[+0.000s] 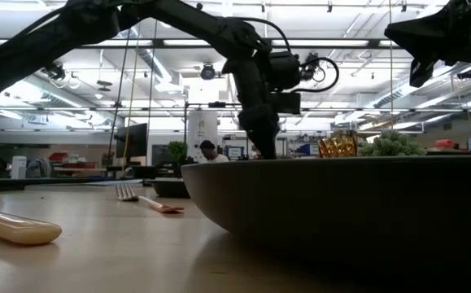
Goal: Pick and place plate/cup/fork/spoon on tray
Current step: Put the black plate on the black tray to the bottom left of the orange glass
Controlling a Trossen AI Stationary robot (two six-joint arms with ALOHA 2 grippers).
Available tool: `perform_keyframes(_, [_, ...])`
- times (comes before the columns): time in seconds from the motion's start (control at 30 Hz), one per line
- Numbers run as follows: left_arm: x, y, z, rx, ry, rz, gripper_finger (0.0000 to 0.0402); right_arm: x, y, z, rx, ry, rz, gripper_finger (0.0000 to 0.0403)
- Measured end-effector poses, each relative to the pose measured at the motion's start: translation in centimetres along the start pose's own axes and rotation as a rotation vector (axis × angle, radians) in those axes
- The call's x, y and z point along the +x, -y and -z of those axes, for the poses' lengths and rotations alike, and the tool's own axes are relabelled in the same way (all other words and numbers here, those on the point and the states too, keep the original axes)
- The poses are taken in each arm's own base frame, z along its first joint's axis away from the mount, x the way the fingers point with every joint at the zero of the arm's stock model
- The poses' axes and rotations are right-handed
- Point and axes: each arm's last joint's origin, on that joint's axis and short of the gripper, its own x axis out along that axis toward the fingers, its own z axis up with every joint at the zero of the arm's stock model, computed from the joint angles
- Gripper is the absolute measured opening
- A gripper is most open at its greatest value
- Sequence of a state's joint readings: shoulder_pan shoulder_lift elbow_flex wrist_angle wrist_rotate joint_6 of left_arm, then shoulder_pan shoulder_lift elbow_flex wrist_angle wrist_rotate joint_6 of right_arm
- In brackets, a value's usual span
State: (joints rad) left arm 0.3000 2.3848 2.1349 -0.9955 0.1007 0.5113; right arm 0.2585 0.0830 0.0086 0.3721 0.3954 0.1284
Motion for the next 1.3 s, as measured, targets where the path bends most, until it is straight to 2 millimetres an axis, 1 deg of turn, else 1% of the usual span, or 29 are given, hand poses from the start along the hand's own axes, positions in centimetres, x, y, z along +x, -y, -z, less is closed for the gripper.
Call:
perform_keyframes(0.1, [-0.4,0.6,0.2,-0.052,-0.044,0.022,0.0056,0.0,0.0,0.0,0.000,0.000,0.001,0.0034])
perform_keyframes(0.17, [-0.6,1.4,0.3,-0.081,-0.080,0.043,0.0056,0.0,0.0,0.0,0.000,0.001,0.001,0.0034])
perform_keyframes(0.27, [-0.9,3.0,0.0,-0.103,-0.123,0.071,0.0056,0.0,0.0,0.0,0.001,0.002,0.001,0.0034])
perform_keyframes(0.47, [-0.9,7.2,-1.2,-0.091,-0.186,0.106,0.0056,0.0,0.0,-0.1,0.003,0.008,0.000,0.0034])
perform_keyframes(0.63, [-0.7,10.1,-2.1,-0.095,-0.220,0.055,0.0056,0.0,0.0,-0.1,0.005,0.010,-0.001,0.0034])
perform_keyframes(0.87, [-0.7,12.5,-2.6,-0.153,-0.246,0.025,0.0056,0.0,0.0,-0.1,0.005,0.011,-0.001,0.0034])
perform_keyframes(1.17, [-0.7,16.6,-3.5,-0.239,-0.246,0.022,0.0056,0.0,0.0,-0.1,0.005,0.011,-0.001,0.0034])
perform_keyframes(1.3, [-0.7,17.5,-3.7,-0.287,-0.235,-0.040,0.0058,0.0,0.0,-0.1,0.005,0.011,-0.001,0.0034])
